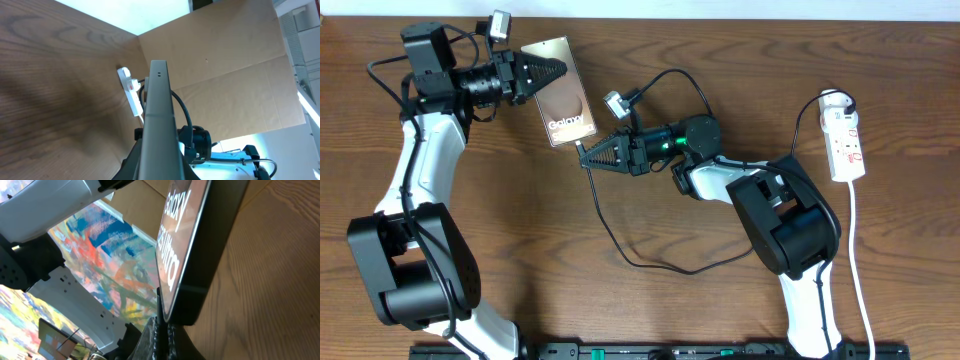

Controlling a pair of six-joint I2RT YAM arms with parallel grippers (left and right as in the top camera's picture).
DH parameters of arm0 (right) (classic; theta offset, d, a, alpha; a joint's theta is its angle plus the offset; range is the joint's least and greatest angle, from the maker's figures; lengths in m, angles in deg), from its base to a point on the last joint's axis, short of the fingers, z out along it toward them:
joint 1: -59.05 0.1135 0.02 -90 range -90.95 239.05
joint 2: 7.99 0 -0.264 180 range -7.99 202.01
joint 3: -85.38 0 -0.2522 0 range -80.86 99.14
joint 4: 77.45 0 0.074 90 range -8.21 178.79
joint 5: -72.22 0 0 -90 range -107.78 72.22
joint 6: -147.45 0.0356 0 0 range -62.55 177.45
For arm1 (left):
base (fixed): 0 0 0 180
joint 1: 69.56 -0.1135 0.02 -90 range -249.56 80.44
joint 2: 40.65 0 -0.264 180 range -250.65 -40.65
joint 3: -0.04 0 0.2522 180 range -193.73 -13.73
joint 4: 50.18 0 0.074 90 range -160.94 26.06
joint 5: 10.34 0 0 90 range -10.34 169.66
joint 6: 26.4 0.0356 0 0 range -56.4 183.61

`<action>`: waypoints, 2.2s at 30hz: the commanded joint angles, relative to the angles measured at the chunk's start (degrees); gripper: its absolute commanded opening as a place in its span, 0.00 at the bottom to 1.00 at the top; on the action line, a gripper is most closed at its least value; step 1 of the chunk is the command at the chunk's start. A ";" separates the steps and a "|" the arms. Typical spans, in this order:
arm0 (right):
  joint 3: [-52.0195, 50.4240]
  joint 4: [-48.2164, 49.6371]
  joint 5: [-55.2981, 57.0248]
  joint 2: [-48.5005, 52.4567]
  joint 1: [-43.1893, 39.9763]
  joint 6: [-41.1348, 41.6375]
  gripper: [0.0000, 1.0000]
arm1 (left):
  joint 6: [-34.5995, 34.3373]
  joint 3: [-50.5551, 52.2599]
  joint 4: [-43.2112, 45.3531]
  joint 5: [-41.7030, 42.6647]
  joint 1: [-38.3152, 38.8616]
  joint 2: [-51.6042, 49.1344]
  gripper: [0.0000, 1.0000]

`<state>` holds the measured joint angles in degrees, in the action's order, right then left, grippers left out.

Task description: Plug charger to phone and switch on socket

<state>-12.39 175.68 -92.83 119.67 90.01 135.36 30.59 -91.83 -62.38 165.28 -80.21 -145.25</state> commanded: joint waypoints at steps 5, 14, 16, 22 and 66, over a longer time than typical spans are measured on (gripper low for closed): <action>0.85 0.50 0.11 0.61 -0.22 0.28 0.01 | -0.28 0.37 0.48 2.21 0.24 -0.04 0.08; 0.85 0.50 0.13 0.61 -0.22 0.28 0.01 | -0.26 0.37 0.50 2.16 0.26 -0.04 0.07; 0.85 0.48 0.15 0.61 -0.22 0.28 0.01 | -0.26 0.37 0.50 2.16 0.24 -0.04 0.07; 0.85 -0.39 0.55 0.61 -0.22 0.26 0.01 | -0.26 0.37 0.50 1.55 0.74 -0.04 0.08; 0.85 -0.35 8.94 0.61 -1.42 3.21 0.01 | 2.38 0.37 0.22 2.51 2.01 -0.04 0.07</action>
<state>-12.39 175.09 -91.21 119.69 89.97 138.22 32.21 -91.83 -61.99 164.60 -79.14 -145.25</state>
